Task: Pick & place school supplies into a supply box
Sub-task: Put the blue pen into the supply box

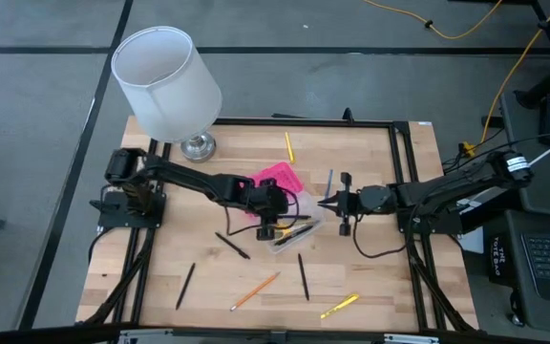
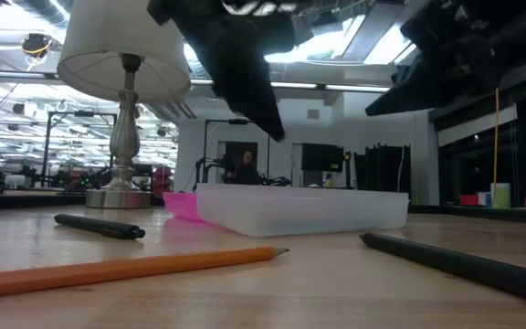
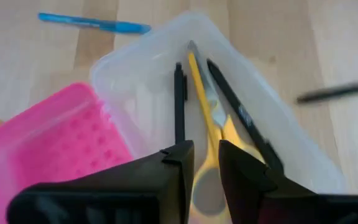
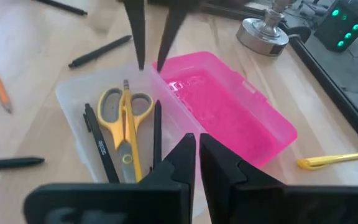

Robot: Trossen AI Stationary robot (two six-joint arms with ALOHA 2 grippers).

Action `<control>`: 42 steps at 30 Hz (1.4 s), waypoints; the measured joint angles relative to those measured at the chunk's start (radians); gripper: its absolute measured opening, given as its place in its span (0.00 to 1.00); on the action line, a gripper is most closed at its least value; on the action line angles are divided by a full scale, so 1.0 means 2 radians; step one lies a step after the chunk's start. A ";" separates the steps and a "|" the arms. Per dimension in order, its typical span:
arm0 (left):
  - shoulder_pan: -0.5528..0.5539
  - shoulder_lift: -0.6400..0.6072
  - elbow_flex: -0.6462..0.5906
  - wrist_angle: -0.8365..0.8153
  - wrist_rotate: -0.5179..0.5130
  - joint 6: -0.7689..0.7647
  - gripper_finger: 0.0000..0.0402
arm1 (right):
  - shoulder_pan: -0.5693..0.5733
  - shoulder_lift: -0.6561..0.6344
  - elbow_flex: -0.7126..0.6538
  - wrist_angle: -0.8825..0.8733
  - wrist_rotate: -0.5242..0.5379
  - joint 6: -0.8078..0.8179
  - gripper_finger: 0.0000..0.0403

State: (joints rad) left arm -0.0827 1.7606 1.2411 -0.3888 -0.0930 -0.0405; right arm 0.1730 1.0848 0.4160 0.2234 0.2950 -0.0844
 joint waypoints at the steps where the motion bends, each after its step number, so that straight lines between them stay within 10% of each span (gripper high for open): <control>1: -0.003 -0.009 0.000 -0.004 -0.008 0.007 0.14 | 0.000 0.002 0.000 0.000 0.000 0.002 0.07; 17: -0.053 -0.238 -0.223 0.165 -0.076 0.028 0.01 | -0.001 -0.002 0.007 0.035 0.054 0.090 0.07; 33: -0.053 -0.310 -0.307 0.249 -0.102 0.045 0.01 | -0.083 0.072 0.264 -0.353 0.119 0.312 0.04; 42: -0.053 -0.309 -0.307 0.247 -0.101 0.045 0.01 | -0.133 0.126 0.328 -0.395 0.085 0.341 0.06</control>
State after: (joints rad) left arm -0.1894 1.1416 0.6281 0.1049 -0.2958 0.0486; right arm -0.0930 1.3365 1.0723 -0.5668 0.4652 0.5984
